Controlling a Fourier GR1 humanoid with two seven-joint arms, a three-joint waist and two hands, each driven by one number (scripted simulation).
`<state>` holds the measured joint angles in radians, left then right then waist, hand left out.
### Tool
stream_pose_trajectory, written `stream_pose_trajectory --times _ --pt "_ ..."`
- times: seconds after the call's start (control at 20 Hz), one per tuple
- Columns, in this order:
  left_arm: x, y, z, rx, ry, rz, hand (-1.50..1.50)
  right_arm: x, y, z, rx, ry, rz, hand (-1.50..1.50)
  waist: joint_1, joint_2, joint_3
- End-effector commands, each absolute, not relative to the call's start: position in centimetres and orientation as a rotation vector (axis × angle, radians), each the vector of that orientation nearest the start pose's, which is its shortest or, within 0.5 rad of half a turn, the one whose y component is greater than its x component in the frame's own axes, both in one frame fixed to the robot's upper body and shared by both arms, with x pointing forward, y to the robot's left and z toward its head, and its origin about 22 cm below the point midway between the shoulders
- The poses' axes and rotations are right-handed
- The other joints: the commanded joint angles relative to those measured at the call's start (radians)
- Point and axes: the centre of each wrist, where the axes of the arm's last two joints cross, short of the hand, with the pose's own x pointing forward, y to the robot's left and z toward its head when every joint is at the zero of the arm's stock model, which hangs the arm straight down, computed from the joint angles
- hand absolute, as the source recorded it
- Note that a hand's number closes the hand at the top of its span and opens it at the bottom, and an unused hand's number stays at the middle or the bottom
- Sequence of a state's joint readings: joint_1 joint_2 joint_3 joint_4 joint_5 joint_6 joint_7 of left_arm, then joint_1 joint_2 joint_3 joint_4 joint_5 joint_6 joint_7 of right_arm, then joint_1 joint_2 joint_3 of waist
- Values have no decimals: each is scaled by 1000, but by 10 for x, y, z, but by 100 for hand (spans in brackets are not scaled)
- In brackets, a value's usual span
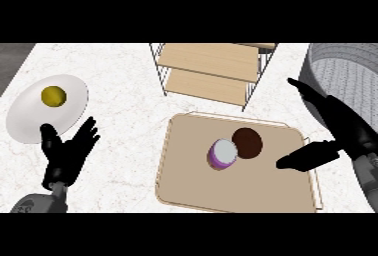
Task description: Pick the cupcake from the tray and place it in the tiered shelf
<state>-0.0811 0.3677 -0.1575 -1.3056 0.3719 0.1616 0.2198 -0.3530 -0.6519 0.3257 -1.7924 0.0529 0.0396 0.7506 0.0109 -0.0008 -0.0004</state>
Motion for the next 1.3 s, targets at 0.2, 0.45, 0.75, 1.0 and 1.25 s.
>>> stream_pose_trajectory --times 0.2,0.45,0.75,1.0,1.25 --pt "253 292 -28 86 -1120 44 0 297 -179 155 -583 -1049 820 -150 -1 1 0" --pt "256 280 -27 87 -1108 50 0 295 -161 122 -597 -1010 894 -150 -6 1 0" --pt "250 302 -26 102 -1112 44 0 276 -168 92 -662 -939 851 -150 -11 0 0" --pt "246 275 -40 93 -1123 33 0 288 -149 105 -719 -920 876 -150 -10 0 0" --pt "251 296 -30 101 -1109 48 0 298 -151 101 -719 -918 859 -150 -9 0 0"
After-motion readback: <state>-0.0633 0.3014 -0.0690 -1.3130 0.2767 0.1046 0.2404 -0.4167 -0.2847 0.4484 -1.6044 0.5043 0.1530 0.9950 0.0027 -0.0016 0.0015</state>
